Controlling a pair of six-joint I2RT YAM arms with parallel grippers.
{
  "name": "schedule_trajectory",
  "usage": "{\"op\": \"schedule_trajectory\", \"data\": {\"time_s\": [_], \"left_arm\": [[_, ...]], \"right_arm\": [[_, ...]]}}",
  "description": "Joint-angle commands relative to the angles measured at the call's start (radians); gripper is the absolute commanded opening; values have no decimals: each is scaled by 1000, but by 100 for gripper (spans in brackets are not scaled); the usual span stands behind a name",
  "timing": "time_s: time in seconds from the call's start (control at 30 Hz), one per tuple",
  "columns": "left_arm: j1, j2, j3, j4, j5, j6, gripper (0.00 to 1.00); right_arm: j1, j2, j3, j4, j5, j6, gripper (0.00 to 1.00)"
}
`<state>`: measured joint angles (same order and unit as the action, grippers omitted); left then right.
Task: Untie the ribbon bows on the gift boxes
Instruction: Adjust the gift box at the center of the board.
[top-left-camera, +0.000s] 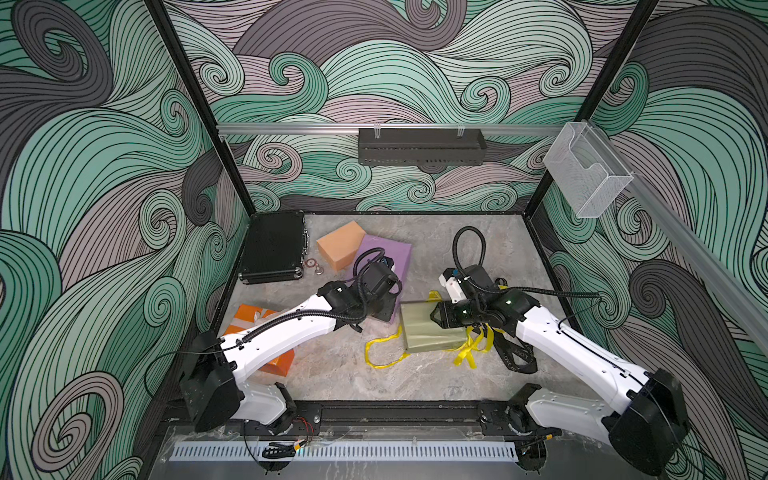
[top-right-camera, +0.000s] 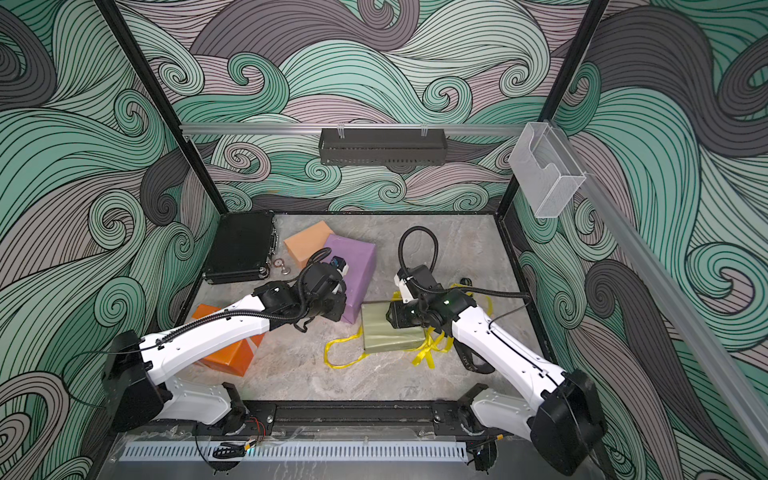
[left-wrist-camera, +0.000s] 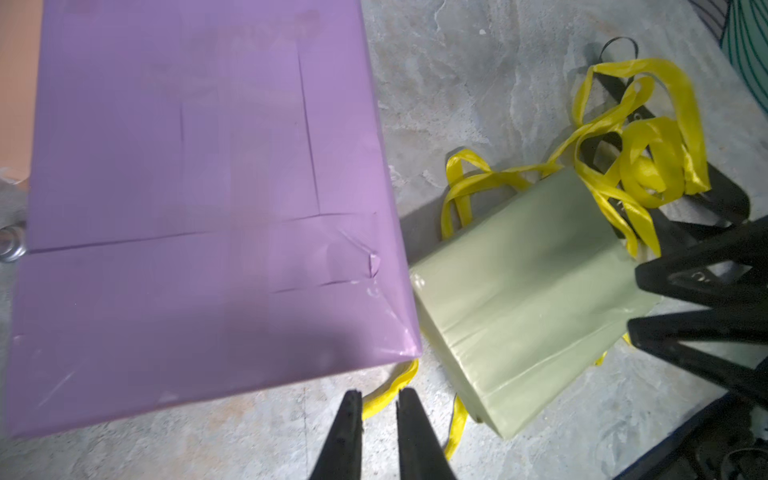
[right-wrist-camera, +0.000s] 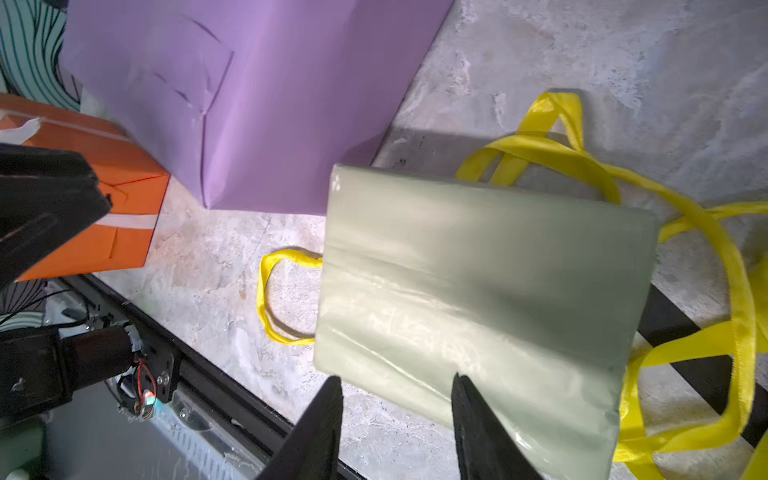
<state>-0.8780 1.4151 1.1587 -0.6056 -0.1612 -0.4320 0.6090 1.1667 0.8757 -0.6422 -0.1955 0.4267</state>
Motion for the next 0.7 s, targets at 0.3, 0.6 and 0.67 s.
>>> {"op": "schedule_trajectory", "data": {"time_s": [0.3,0.6,0.67], "left_arm": [[-22,139,156,-97,192,38,22],[-44,180,155,-85,167,72,23],[-44,159,118,-60,173,72,24]], "right_arm": [[-197,-246,-257,-7,79,225,32],[-316,-86,-341,89,33,251,25],[-321,-53,-336,99,58,248,29]]}}
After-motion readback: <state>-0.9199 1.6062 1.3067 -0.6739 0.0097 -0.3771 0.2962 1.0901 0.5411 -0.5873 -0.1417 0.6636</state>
